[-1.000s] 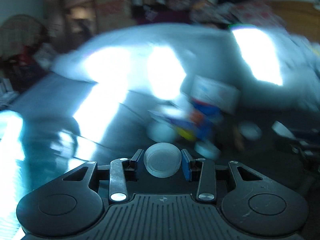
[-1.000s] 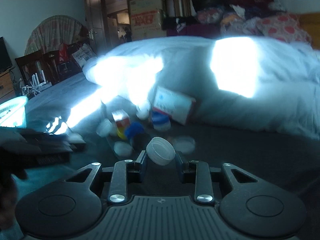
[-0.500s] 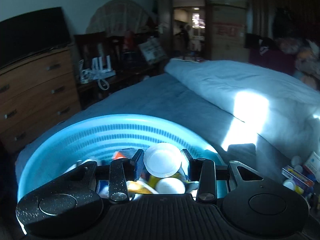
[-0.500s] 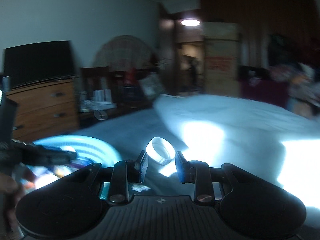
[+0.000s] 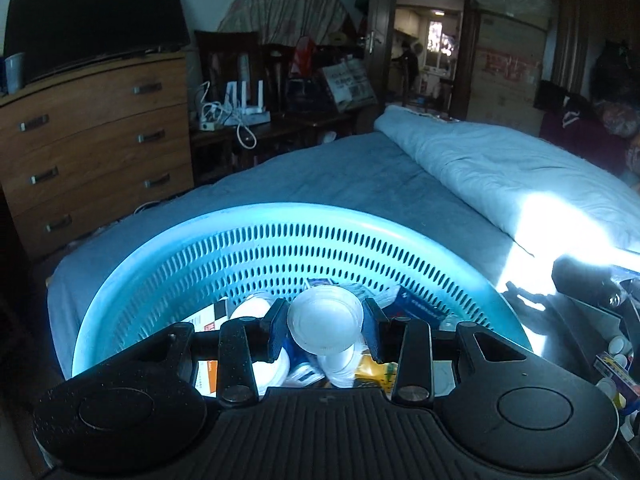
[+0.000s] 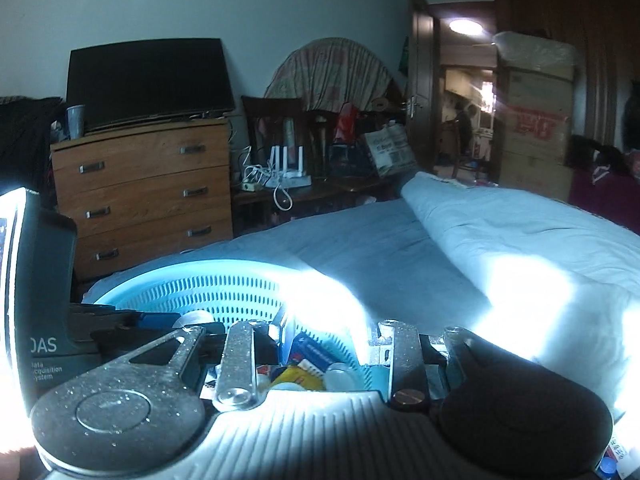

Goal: Organize objects
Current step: 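Carry both white caps over the basket and open both grippers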

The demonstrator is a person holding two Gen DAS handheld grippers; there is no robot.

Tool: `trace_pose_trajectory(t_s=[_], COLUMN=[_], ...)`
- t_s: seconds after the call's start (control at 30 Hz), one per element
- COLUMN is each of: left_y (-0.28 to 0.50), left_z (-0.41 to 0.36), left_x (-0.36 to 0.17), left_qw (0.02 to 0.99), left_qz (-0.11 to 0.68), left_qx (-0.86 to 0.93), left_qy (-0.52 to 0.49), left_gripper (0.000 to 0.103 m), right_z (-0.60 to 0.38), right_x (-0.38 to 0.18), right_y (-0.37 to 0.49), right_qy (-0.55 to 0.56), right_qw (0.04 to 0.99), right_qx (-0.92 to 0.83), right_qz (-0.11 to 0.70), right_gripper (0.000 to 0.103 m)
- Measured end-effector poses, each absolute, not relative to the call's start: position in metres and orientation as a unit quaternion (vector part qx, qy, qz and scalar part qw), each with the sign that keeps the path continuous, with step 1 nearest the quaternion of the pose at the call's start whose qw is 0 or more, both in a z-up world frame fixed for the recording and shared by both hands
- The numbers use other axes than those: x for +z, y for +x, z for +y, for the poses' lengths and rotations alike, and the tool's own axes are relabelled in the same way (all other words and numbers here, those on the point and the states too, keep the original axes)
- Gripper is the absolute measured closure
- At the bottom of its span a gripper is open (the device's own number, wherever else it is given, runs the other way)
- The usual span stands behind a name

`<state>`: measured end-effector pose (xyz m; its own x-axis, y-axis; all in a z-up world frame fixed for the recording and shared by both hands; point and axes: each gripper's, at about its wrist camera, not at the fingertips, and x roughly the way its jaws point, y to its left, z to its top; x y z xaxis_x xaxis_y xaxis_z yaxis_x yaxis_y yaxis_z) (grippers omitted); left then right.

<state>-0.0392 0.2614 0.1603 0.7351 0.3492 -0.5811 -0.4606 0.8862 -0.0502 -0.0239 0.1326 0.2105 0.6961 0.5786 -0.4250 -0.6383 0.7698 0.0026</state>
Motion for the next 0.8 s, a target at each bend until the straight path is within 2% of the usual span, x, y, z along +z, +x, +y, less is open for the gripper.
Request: trace_pose_trajectory(t_s=[0.8], left_y=[-0.037], left_z=[0.271], left_x=[0.157], left_qw=[0.924], left_qz=[0.297], left_qx=[0.220], left_qy=[-0.098], left_gripper=[0.063], right_z=[0.148], right_x=[0.199], right_y=[-0.015], right_qy=[-0.076], right_qw=[0.911], right_qx=[0.343], right_qz=[0.215], right_gripper=[0.071])
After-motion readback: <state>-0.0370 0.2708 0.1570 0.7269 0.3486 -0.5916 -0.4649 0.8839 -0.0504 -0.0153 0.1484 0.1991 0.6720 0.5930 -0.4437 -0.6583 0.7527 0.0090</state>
